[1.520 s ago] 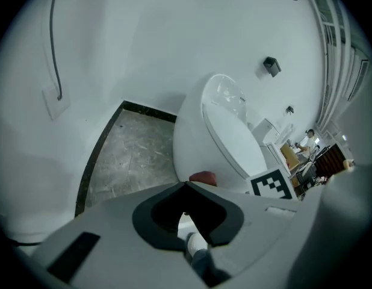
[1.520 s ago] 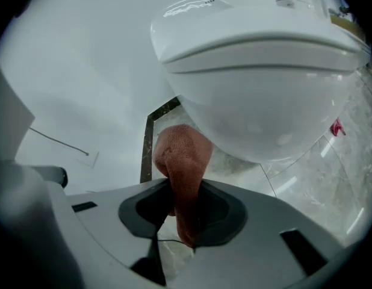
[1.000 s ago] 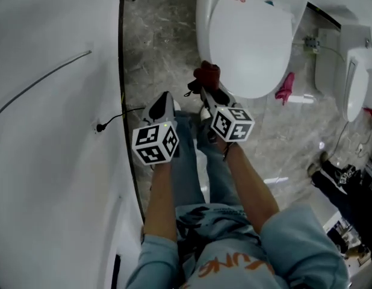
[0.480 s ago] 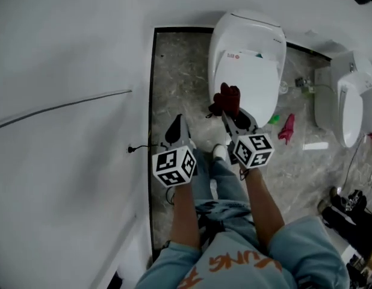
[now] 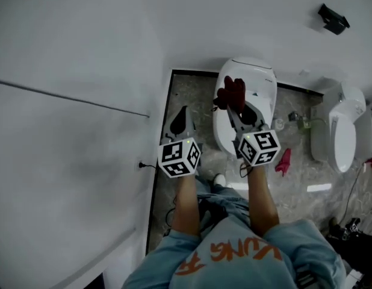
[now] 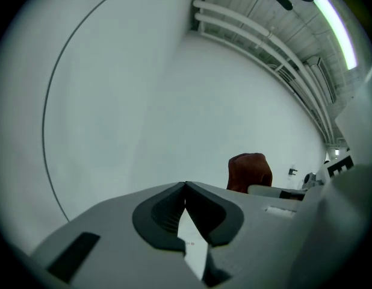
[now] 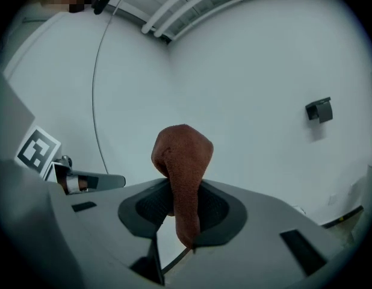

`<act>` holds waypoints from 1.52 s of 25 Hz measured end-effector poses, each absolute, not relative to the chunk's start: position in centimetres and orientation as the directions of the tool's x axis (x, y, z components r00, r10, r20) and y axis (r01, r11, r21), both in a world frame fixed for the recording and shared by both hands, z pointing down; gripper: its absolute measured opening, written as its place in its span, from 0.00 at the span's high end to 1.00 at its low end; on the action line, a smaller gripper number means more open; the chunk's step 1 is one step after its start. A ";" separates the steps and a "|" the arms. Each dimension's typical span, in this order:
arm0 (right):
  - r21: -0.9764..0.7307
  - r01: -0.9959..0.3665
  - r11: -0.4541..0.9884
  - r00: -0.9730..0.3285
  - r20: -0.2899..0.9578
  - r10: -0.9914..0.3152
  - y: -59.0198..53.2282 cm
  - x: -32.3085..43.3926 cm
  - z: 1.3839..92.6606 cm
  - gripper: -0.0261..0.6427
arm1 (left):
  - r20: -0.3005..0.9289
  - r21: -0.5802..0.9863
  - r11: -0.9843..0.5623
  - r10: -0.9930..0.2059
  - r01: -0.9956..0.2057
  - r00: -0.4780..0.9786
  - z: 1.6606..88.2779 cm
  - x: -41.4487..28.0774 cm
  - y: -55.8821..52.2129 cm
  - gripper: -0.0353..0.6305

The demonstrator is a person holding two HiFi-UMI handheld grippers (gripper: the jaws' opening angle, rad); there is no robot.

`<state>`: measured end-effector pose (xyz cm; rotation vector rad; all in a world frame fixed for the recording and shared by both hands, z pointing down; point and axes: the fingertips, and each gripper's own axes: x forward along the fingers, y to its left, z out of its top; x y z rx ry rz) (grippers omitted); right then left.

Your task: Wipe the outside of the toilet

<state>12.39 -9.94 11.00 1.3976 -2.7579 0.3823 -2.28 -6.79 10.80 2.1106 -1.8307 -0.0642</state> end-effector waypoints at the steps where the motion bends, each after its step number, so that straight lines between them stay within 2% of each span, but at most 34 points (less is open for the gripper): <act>1: -0.196 -0.794 0.575 -0.601 0.110 -0.792 -10.4 12.5 9.2 0.81 | 0.156 0.272 -0.122 -0.973 -0.954 0.169 8.8 -2.1 -7.2 0.94; 6: -0.127 -0.793 0.596 -0.604 0.043 -0.796 -11.7 14.0 2.8 0.81 | 0.037 0.187 -0.167 -0.983 -0.968 0.177 1.7 -0.5 -8.1 0.94; 15: -0.011 -0.857 0.514 -0.514 -0.008 -0.858 -11.1 14.5 1.4 0.80 | -0.059 0.104 -0.135 -0.990 -0.985 0.129 0.3 -3.5 -5.9 0.94; 26: 0.035 -0.857 0.514 -0.515 -0.028 -0.857 -11.3 14.1 1.5 0.80 | -0.072 0.101 -0.154 -0.987 -0.983 0.147 0.9 -3.2 -6.6 0.94; 38: 0.034 -0.842 0.539 -0.539 -0.019 -0.842 -12.1 14.4 2.0 0.80 | -0.019 0.079 -0.169 -0.986 -0.982 0.168 2.2 -2.2 -7.6 0.94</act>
